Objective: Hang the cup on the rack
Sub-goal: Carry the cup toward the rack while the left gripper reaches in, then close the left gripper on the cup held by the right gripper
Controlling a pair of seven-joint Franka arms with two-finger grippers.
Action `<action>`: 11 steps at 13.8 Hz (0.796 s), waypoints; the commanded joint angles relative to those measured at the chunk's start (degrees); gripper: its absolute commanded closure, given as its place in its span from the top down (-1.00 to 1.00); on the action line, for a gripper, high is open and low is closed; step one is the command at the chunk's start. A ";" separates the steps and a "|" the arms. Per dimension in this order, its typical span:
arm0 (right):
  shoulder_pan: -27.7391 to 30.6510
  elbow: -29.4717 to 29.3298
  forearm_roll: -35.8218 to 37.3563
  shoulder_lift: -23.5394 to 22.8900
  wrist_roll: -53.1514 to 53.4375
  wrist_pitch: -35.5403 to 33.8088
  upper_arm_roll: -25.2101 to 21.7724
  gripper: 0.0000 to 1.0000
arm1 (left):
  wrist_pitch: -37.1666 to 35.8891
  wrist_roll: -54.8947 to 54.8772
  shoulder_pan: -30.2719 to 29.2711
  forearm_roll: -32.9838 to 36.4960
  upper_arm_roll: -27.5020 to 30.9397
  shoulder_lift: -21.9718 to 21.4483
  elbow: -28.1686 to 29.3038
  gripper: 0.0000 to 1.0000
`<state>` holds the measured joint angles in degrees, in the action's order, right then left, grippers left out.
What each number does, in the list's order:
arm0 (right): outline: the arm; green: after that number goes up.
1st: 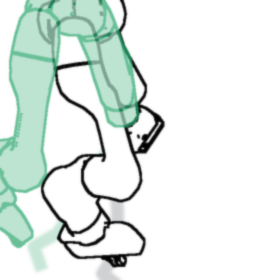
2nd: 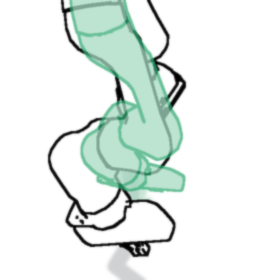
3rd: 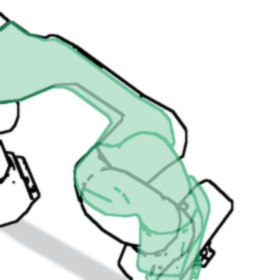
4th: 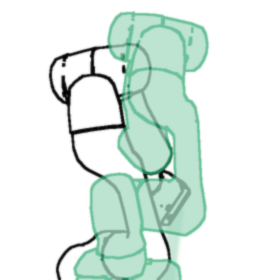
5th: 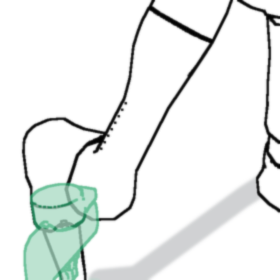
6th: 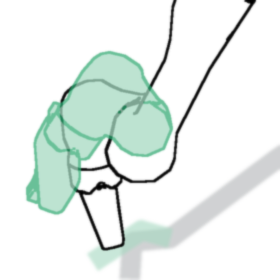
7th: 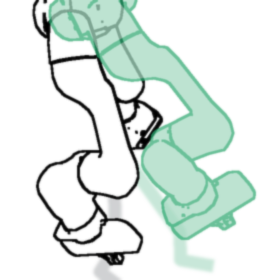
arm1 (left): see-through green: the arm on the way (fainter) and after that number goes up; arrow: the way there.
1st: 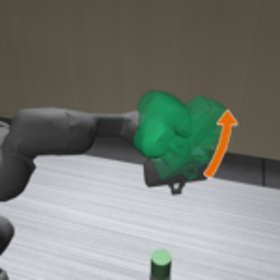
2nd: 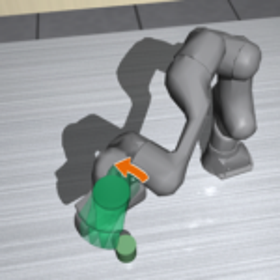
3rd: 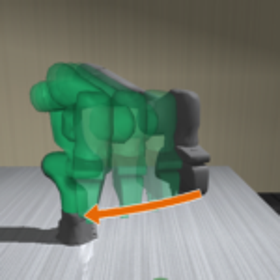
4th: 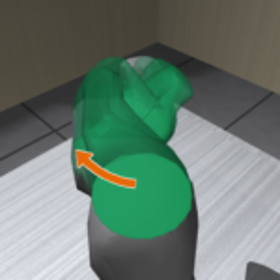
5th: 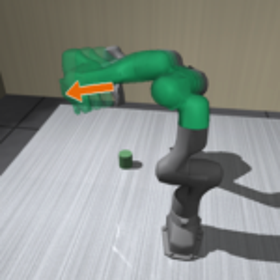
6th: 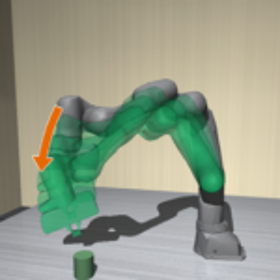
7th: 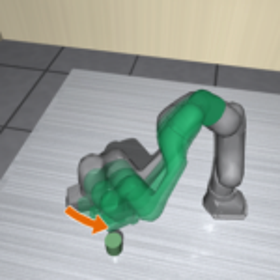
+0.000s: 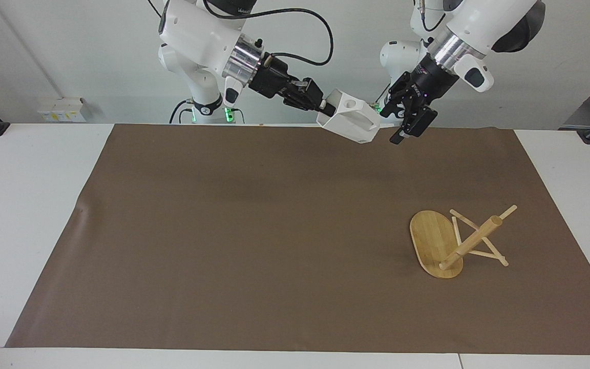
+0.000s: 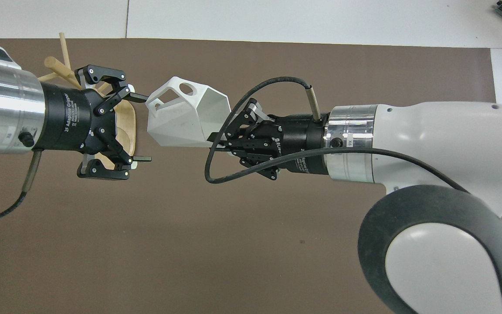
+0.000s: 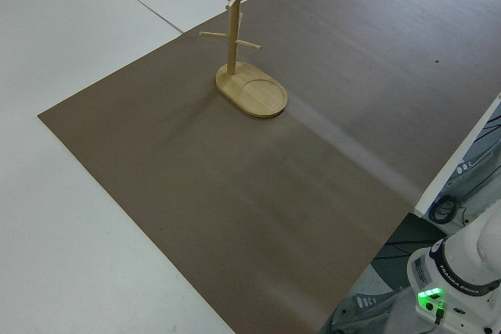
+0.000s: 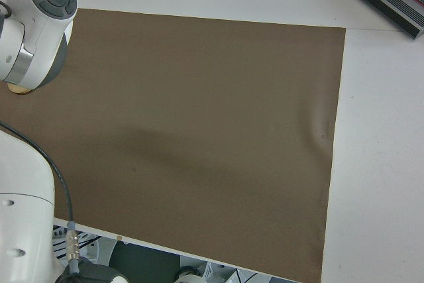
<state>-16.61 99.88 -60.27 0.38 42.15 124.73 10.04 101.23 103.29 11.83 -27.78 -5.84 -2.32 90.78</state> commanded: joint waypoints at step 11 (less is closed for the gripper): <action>0.35 2.08 -1.69 1.64 -2.07 -1.16 0.15 -1.00 | -9.82 1.12 -2.25 -8.60 0.57 7.42 -7.11 1.00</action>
<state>-16.66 100.38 -60.27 0.46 41.96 123.95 10.04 93.34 103.36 10.02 -34.71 -5.11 3.95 85.73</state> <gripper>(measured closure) 0.943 0.000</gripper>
